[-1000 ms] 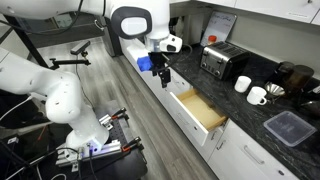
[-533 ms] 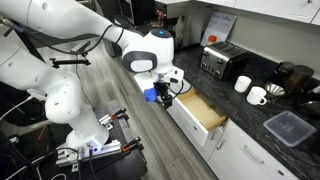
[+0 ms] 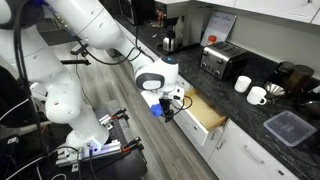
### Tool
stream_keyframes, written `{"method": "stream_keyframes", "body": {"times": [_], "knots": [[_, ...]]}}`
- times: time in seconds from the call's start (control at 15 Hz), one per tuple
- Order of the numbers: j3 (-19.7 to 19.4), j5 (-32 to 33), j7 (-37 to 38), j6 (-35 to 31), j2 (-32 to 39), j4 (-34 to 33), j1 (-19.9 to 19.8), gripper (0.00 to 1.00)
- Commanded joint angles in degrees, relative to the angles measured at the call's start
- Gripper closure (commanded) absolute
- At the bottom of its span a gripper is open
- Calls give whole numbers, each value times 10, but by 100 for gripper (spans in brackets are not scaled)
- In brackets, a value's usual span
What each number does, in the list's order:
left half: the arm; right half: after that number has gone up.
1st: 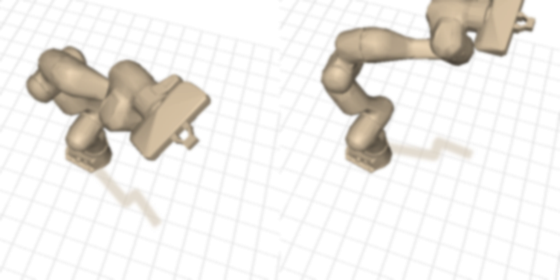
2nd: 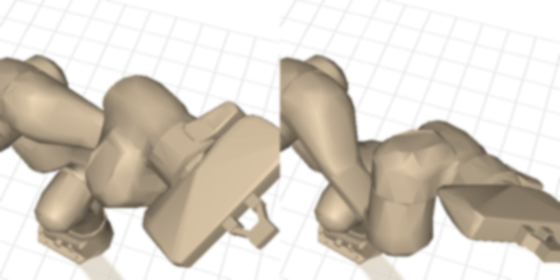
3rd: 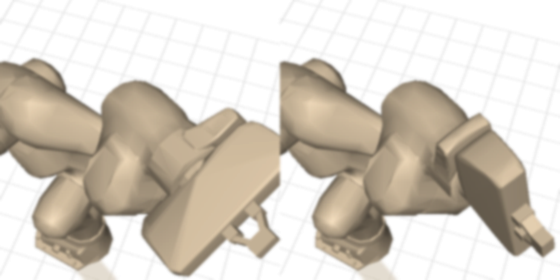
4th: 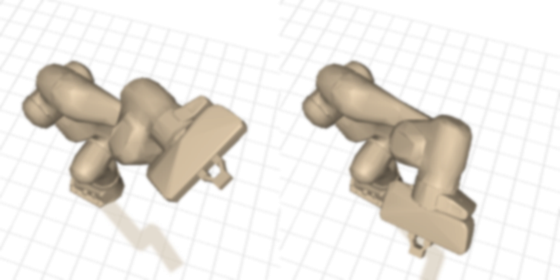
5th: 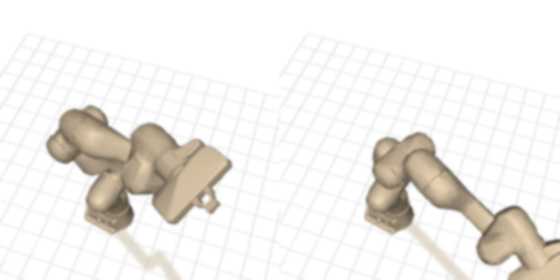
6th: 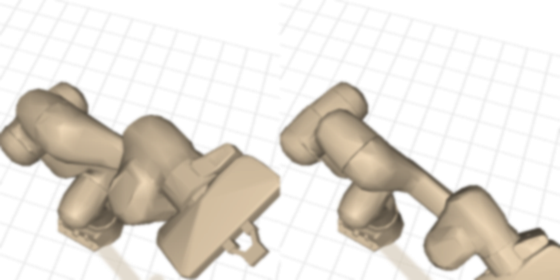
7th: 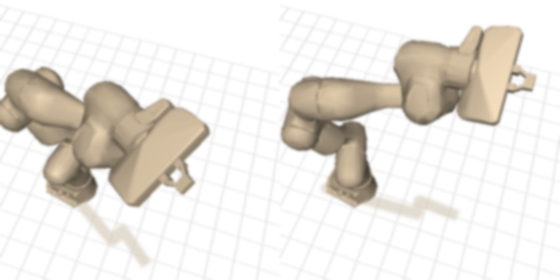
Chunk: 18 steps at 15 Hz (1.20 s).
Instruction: Close the drawer
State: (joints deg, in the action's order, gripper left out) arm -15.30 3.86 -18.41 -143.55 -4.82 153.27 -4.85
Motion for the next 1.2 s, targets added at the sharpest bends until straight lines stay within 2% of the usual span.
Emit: {"method": "stream_keyframes", "body": {"times": [0.0, 0.07, 0.13, 0.27, 0.8, 1.13], "knots": [[31, -18, -7, -31, 112, -59, -7, 0], [40, -16, -3, -19, 131, -79, -7, 0], [38, -4, 2, -22, 76, -34, -17, 0], [46, -3, 7, -22, 97, -46, -17, 0], [45, -3, 7, -22, 87, -43, -19, 0], [62, -6, -5, -131, 170, -64, -17, 0]]}}
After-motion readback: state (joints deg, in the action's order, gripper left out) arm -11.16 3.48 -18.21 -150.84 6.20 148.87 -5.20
